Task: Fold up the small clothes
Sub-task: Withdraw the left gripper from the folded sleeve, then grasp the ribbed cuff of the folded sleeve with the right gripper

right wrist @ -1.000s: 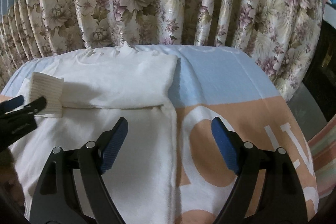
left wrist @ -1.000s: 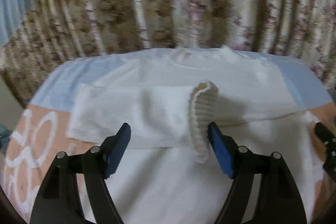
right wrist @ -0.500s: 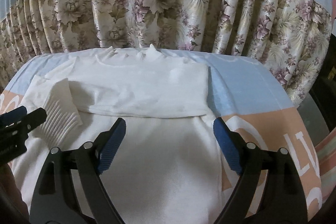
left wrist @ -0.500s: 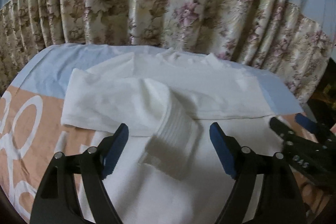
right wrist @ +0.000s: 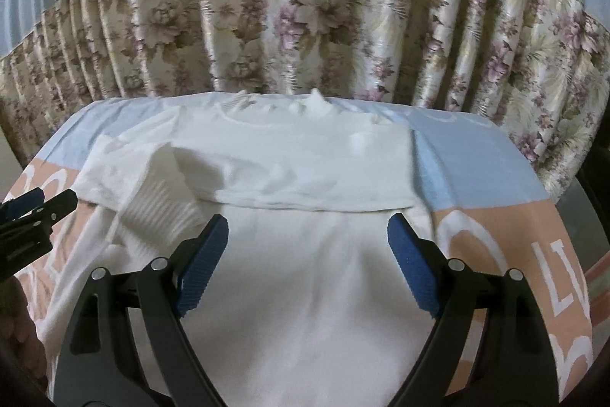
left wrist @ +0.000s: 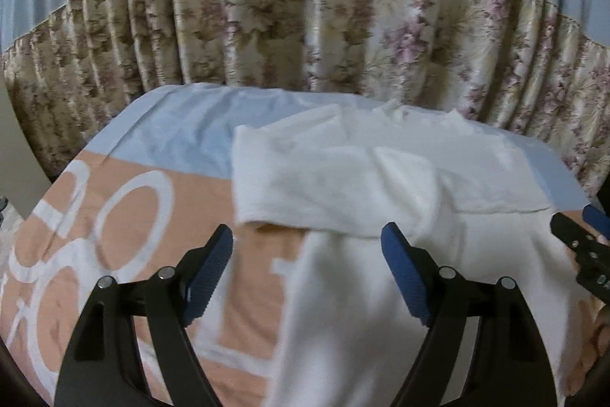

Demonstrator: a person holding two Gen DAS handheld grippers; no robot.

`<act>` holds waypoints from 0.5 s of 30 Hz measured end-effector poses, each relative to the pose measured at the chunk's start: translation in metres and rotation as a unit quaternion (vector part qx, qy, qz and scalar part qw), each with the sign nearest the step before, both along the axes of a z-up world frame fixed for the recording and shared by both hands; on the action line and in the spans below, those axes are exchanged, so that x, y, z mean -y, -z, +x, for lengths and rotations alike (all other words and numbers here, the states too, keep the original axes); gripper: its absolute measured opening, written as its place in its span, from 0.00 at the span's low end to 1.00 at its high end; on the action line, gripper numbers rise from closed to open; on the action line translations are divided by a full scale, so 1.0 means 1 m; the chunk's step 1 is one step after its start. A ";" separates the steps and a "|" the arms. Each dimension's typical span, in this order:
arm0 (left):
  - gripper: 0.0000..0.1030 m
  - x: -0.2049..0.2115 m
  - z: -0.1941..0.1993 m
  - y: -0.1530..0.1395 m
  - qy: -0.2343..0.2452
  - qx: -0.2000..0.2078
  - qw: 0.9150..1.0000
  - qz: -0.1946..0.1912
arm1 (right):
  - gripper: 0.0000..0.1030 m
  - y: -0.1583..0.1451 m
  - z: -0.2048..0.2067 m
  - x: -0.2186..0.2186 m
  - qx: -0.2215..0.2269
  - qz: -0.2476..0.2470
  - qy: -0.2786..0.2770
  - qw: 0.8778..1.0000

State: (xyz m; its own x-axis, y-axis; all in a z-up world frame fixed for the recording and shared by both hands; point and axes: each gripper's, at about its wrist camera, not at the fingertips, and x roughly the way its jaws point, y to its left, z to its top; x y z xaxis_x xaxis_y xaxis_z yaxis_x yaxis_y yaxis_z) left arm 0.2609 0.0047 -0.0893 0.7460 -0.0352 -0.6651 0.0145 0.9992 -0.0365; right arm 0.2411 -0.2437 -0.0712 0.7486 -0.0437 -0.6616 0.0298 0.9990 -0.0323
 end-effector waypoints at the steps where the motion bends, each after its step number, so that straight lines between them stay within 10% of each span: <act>1: 0.78 -0.005 -0.001 0.002 -0.002 0.000 1.000 0.004 | 0.84 0.001 -0.001 -0.008 0.000 -0.001 -0.005 1.000; 15: 0.78 -0.089 -0.007 0.026 -0.075 -0.001 0.996 0.049 | 0.84 0.026 -0.001 -0.125 -0.013 -0.038 -0.046 0.998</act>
